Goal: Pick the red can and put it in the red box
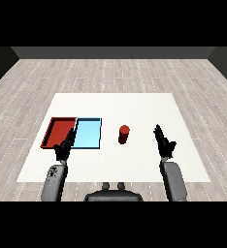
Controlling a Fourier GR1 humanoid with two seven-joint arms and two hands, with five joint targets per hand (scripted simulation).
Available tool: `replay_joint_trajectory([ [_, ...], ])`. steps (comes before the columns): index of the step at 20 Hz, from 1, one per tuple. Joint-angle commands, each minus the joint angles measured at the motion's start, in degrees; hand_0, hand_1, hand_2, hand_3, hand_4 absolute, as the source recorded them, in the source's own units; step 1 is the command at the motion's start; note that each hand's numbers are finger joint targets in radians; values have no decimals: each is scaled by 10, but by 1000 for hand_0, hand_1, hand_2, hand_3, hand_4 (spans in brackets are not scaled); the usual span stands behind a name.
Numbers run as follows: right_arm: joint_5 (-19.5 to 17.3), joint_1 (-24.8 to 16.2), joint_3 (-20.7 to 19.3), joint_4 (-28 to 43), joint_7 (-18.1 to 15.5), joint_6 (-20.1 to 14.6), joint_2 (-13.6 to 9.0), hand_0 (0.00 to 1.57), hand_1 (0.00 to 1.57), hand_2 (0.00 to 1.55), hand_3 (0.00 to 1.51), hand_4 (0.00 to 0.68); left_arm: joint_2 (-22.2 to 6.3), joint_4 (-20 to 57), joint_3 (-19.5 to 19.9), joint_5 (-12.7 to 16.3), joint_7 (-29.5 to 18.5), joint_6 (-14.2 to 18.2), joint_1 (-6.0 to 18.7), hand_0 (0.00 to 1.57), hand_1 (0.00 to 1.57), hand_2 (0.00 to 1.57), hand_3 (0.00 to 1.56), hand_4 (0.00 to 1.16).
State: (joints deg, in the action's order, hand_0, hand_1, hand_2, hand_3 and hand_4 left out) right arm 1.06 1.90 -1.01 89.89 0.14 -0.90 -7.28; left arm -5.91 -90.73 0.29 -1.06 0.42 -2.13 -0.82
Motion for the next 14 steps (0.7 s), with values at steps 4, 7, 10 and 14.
replay_joint_trajectory([
  [4, -35, 27, 14, -36, 15, -19, 29, 0, 0, 0, 0, 0, 12, 4, 14, -9, -5, 14, 2, 0, 0, 0, 0, 0],
  [7, 7, 56, 25, 0, -69, 2, 63, 0, 0, 0, 0, 0, 28, -48, 35, 24, -132, 15, 11, 0, 0, 0, 0, 0],
  [10, 32, 40, 7, -36, -133, 30, 60, 0, 0, 0, 0, 0, 32, -37, 44, 34, -179, 8, 13, 0, 0, 0, 0, 0],
  [14, 19, 35, 24, -18, -137, 25, 69, 0, 0, 0, 0, 0, 34, -15, 39, 28, -206, 3, 1, 0, 0, 0, 0, 0],
])
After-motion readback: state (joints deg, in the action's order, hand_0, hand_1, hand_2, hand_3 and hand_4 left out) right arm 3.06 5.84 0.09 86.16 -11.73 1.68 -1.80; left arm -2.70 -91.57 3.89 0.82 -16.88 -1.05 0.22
